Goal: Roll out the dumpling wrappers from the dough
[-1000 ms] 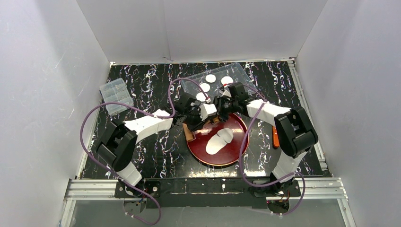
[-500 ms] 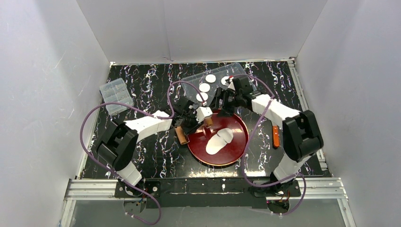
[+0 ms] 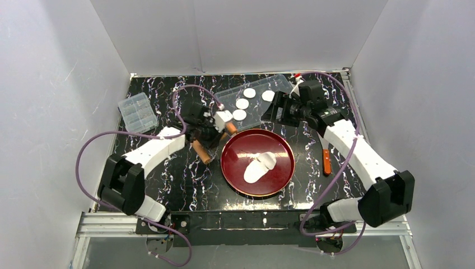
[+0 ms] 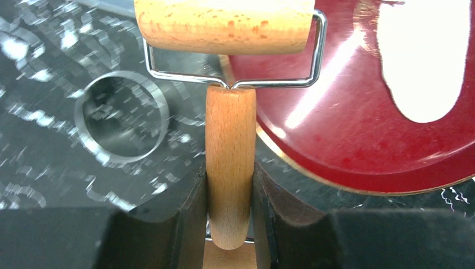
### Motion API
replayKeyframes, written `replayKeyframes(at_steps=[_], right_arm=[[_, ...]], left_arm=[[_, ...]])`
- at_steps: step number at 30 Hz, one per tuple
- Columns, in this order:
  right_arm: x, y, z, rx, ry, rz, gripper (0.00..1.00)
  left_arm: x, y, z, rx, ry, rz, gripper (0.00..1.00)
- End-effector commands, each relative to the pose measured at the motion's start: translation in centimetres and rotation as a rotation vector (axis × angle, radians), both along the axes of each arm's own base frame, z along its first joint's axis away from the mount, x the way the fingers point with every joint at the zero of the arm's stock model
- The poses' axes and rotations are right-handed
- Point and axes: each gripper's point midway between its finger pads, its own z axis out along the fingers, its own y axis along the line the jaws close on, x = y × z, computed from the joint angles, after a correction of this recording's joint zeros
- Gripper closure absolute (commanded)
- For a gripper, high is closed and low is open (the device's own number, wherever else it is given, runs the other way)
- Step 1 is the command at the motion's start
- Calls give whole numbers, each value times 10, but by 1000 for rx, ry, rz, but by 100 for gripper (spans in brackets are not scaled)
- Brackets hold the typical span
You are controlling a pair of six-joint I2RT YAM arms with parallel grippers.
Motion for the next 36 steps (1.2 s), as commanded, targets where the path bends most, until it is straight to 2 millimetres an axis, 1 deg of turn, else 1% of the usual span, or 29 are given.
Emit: replayKeyframes(at_steps=[1,3,4,6,8,10,11,12,15,16,19,23,26,28,29,30,32,34,36], right_arm=[[-9,-39,13,-133,-95,-65,13],[-13,-61,11,-199,-112,-111,13],[-15,-72,9,-230,-117,-134,13],[-20,-92,1,-270,-100,-177,12],[-27,-104,-5,-284,-75,-202,12],[-34,-108,-7,-287,-73,-205,12],[-37,-108,-7,-282,-78,-202,12],[-39,-108,-7,-274,-81,-199,12],[-46,-104,-8,-240,-83,-189,11],[-48,-102,-8,-225,-83,-181,11],[-54,-97,-11,-196,-79,-160,11],[-64,-99,-14,-204,-68,-147,10],[-70,-95,-18,-181,-69,-121,10],[-74,-93,-19,-166,-66,-102,10],[-76,-91,-20,-162,-64,-93,10],[-77,-91,-21,-161,-63,-87,10],[-79,-91,-20,-163,-65,-84,10],[-81,-92,-19,-163,-74,-81,10],[-83,-93,-17,-160,-84,-80,10]], left_arm=[[17,47,59,-66,-46,166,100],[24,76,70,-37,-83,240,100],[29,94,73,-13,-101,293,100],[31,126,71,19,-95,379,100],[29,156,61,55,-64,467,100],[26,184,47,97,-37,543,100],[23,194,37,121,-23,571,100],[21,199,28,136,-10,583,100],[14,202,-5,164,44,587,100],[13,202,-12,168,58,592,100],[17,202,-28,165,70,606,100],[20,211,-45,215,88,636,100],[21,215,-60,244,116,655,100],[21,214,-67,244,135,659,99],[22,213,-68,238,142,657,82],[22,211,-69,232,146,652,70],[22,207,-67,207,148,639,61],[25,204,-63,187,131,632,54],[30,204,-55,181,114,634,44]])
